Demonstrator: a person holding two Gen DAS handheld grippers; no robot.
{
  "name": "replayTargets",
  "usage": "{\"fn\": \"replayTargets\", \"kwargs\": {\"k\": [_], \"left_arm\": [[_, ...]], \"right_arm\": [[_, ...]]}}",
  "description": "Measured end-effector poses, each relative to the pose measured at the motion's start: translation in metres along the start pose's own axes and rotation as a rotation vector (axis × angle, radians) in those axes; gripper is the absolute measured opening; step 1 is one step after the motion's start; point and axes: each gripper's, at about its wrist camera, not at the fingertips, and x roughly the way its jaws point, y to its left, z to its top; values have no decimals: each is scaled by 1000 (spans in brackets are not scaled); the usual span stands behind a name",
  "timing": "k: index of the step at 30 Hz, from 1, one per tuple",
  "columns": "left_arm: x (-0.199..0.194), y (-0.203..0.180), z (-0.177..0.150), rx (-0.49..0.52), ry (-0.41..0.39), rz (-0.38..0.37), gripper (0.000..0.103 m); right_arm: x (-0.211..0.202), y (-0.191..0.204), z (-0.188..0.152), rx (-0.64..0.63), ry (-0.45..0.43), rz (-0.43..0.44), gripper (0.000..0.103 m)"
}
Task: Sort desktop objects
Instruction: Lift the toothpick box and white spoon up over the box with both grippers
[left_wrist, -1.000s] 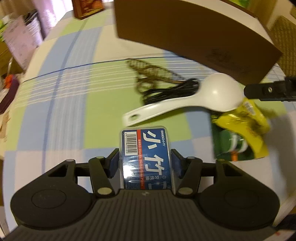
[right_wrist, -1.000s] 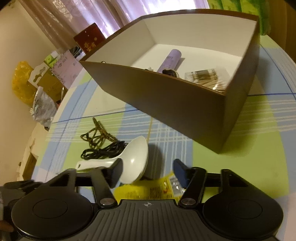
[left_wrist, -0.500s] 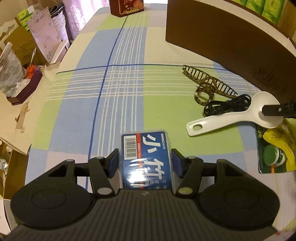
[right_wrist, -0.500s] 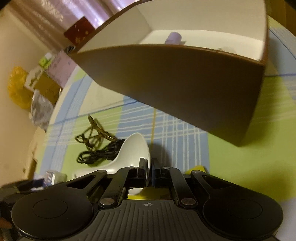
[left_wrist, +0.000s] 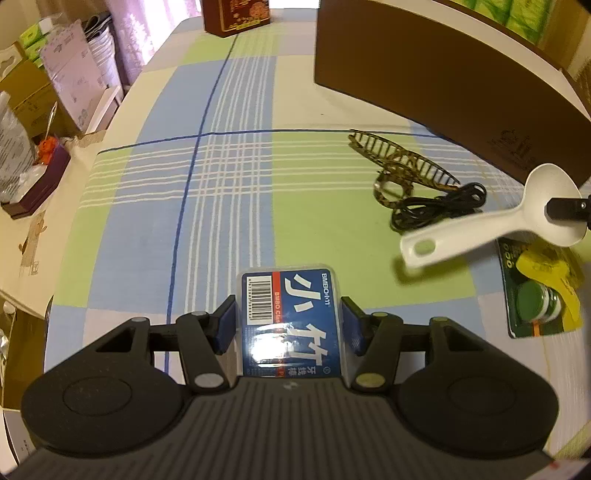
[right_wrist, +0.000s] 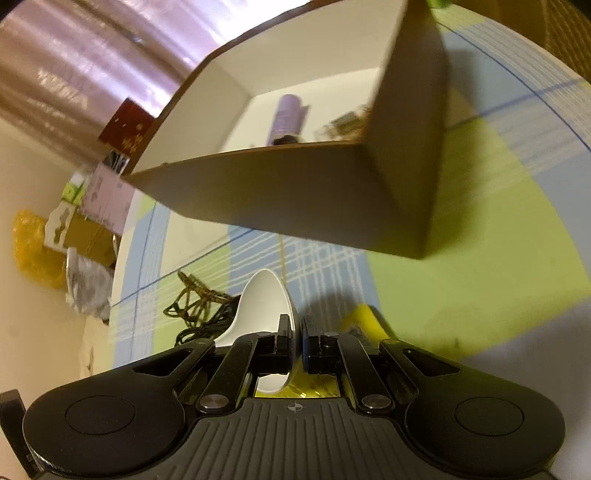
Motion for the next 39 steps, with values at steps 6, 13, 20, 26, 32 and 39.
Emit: {"fn": "replayTargets", "kwargs": {"k": [6, 13, 20, 26, 32, 39], "left_arm": [[-11, -5, 1, 35, -26, -18, 53], [-31, -8, 9, 62, -82, -47, 53], [-48, -11, 19, 87, -131, -73, 52], [-57, -12, 27, 97, -154, -85, 52], [-63, -15, 34, 103, -174, -101, 53], [-78, -24, 50, 124, -231, -137, 53]], "right_arm": [[-14, -6, -3, 55, -24, -5, 2], [-30, -3, -5, 74, -67, 8, 2], [-42, 2, -4, 84, -100, 19, 2], [-54, 2, -3, 121, -123, 40, 2], [-71, 2, 0, 171, -154, 81, 2], [-91, 5, 14, 217, -237, 113, 2]]}}
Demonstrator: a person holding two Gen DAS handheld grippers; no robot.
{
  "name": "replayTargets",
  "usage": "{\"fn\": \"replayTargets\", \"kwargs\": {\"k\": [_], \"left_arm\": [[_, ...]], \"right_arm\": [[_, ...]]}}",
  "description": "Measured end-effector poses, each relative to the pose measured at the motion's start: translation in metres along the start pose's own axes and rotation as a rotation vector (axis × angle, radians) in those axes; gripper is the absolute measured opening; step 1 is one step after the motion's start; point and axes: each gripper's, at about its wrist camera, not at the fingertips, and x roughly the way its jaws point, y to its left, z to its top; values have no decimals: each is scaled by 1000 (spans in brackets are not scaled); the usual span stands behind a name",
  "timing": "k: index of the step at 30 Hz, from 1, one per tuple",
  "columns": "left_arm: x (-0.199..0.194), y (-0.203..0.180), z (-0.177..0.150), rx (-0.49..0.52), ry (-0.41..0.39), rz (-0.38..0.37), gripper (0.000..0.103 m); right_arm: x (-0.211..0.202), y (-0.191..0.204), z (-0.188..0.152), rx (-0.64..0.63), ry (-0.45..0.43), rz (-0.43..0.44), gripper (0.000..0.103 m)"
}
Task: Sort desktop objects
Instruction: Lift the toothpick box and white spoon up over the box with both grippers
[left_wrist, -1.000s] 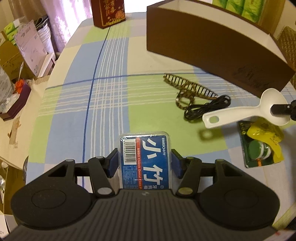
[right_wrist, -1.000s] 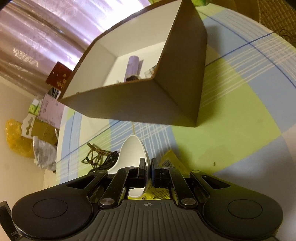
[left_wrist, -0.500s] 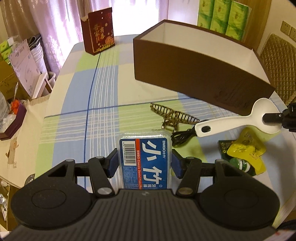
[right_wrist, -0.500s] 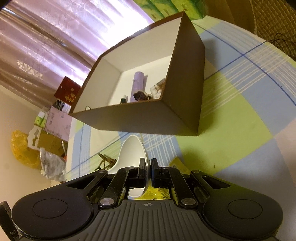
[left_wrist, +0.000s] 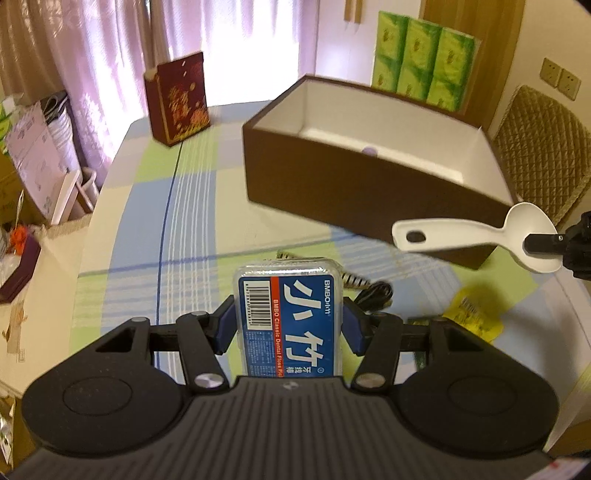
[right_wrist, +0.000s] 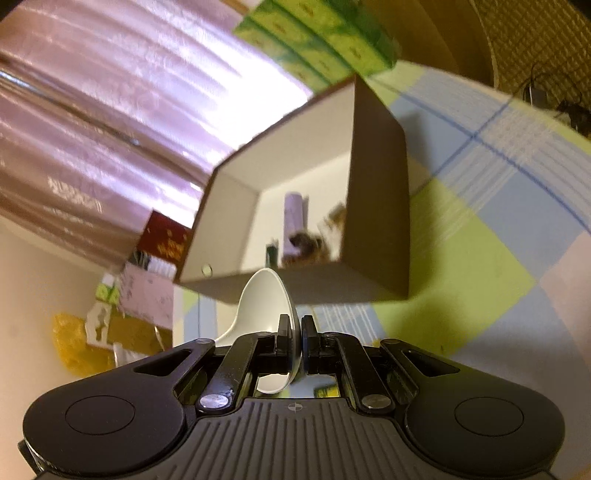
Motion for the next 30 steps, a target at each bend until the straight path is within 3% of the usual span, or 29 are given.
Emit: {"fn": "replayTargets", "kwargs": {"k": [17, 24, 30], "left_arm": [[7, -27, 86, 72, -140, -94, 53], [25, -40, 144, 135, -181, -98, 53], [55, -47, 182, 162, -168, -82, 53]], "right_arm": [[23, 2, 86, 72, -104, -47, 2], [50, 9, 118, 87, -140, -78, 2], [72, 9, 138, 99, -151, -111, 2]]}}
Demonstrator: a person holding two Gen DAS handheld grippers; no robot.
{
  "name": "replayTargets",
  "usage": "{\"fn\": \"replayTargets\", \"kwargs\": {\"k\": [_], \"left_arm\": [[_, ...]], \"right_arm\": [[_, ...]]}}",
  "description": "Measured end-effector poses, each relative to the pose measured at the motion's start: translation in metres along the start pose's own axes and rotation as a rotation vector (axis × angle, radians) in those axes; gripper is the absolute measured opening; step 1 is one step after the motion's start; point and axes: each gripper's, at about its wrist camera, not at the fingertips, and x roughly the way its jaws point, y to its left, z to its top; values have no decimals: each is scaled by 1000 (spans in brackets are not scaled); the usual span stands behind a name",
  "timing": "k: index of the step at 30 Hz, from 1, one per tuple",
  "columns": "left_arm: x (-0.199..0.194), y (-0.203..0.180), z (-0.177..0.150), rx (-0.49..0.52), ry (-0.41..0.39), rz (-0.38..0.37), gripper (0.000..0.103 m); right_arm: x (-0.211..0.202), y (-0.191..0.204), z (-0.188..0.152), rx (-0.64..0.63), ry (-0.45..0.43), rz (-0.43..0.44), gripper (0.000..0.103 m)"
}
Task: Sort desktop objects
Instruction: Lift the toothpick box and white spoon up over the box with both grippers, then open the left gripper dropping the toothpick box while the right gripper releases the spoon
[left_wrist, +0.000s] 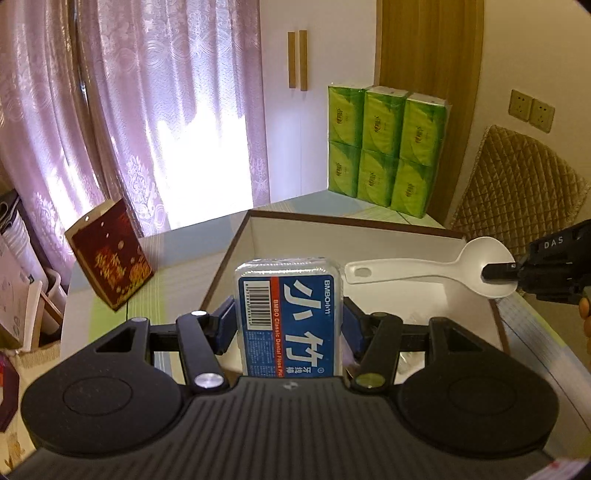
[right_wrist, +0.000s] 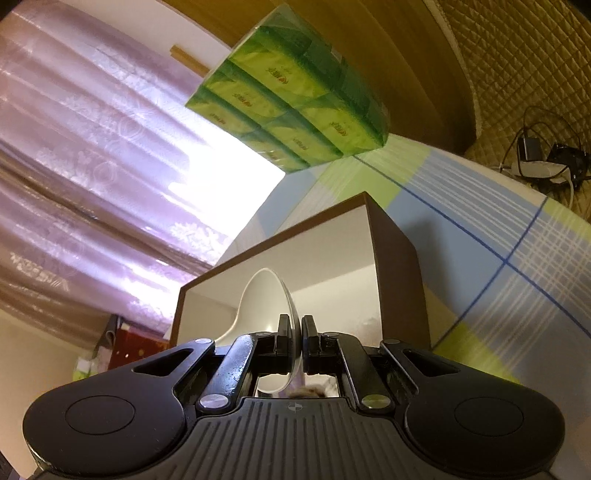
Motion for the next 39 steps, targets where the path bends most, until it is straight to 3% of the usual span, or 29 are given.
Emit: {"fn": "replayTargets", "kwargs": {"k": [14, 28, 39], "left_arm": [[95, 5, 26, 69, 140, -17, 53], [188, 2, 25, 177, 311, -37, 53], [232, -1, 19, 250, 420, -54, 53]], "right_arm": [[53, 13, 13, 4, -41, -110, 2], [95, 21, 14, -57, -85, -245, 2], [111, 19, 14, -97, -96, -307, 2]]}}
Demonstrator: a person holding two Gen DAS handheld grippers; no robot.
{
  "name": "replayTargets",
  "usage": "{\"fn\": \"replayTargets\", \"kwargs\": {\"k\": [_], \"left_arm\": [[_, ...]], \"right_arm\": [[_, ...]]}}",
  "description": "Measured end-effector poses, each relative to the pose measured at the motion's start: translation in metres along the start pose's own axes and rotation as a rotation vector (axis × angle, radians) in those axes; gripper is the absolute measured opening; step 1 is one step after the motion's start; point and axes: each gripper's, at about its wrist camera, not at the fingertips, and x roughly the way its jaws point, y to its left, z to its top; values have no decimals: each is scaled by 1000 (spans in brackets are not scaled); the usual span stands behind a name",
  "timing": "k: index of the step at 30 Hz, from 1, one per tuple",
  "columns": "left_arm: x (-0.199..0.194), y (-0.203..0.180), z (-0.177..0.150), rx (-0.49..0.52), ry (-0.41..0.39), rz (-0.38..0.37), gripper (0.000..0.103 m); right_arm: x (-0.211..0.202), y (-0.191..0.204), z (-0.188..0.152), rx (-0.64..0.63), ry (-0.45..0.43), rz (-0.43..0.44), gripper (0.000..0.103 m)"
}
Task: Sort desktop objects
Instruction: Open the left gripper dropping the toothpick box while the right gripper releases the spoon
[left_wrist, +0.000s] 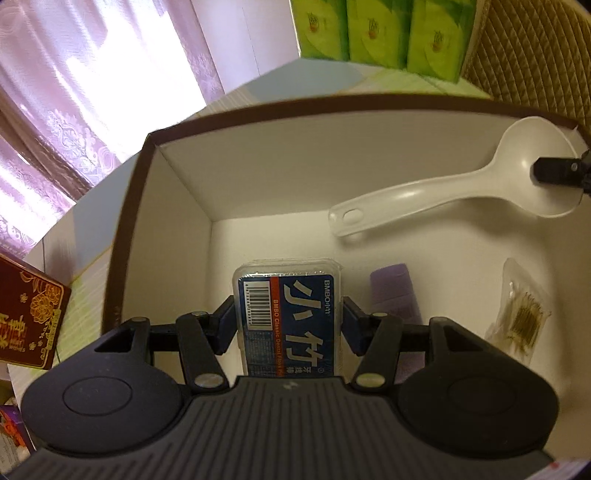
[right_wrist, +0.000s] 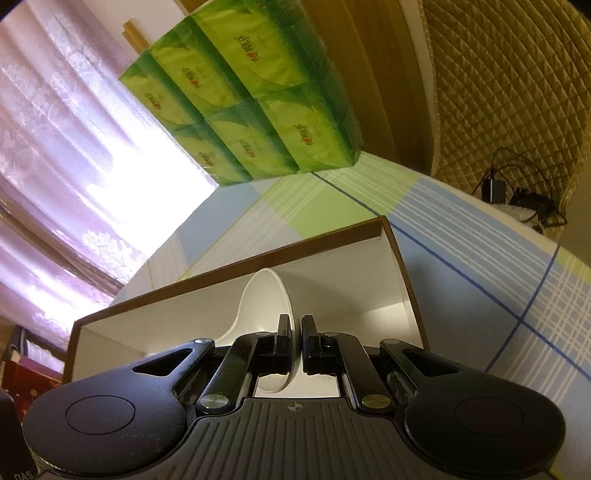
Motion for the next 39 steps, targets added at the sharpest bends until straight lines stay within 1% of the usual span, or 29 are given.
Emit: {"fn": "replayTargets", "kwargs": {"k": [2, 5, 8, 10, 13, 14, 15, 16, 18, 19, 20, 21, 22, 23, 24, 26, 29, 33, 36, 37, 39], "left_arm": [[5, 2, 1, 0, 14, 3, 54], [7, 6, 1, -23, 12, 6, 54], [2, 8, 3, -35, -5, -6, 54], [-2, 8, 2, -35, -20, -11, 57], [-7, 8, 1, -49, -23, -29, 62], [-8, 8, 0, -51, -23, -33, 65], [-10, 7, 0, -54, -23, -39, 66], [-12, 7, 0, -57, -26, -43, 69], [-17, 6, -1, -62, -37, -54, 74], [-21, 6, -2, -66, -44, -64, 78], [-24, 5, -3, -71, -49, -71, 84], [-28, 5, -4, -75, -57, -69, 87], [-32, 4, -5, -77, -65, -61, 90], [-36, 4, -7, -76, -74, -56, 90], [-42, 4, -9, -71, -83, -56, 91], [-53, 4, -13, -69, -103, -59, 94], [-72, 5, -22, -68, -137, -63, 98], [-94, 7, -37, -68, -171, -71, 102], [-105, 7, -49, -80, -177, -82, 102], [-110, 6, -53, -83, -182, -83, 102], [-118, 5, -61, -93, -195, -63, 102]], "right_arm": [[2, 1, 0, -1, 2, -2, 2], [5, 3, -1, -8, 6, -5, 2], [7, 5, -2, -22, 6, -5, 2], [8, 7, -3, -33, -1, -7, 2], [10, 13, -4, -96, 3, 3, 9], [10, 14, -5, -107, -2, 4, 17], [10, 14, -4, -118, 8, 14, 39], [10, 15, -4, -131, 23, 33, 46], [8, 19, -5, -168, 34, 65, 63], [6, 23, -6, -200, 45, 74, 67], [3, 26, -6, -229, 52, 88, 73], [0, 28, -7, -249, 54, 107, 78], [-5, 29, -7, -267, 58, 132, 81], [-10, 30, -7, -285, 63, 157, 86], [-15, 31, -7, -302, 61, 167, 94], [-30, 32, -8, -355, 41, 188, 100], [-54, 30, -16, -448, 25, 248, 101], [-81, 26, -35, -578, 8, 263, 101], [-96, 22, -53, -673, 0, 241, 101], [-101, 21, -59, -698, -4, 222, 101], [-109, 20, -71, -739, -19, 188, 101]]}}
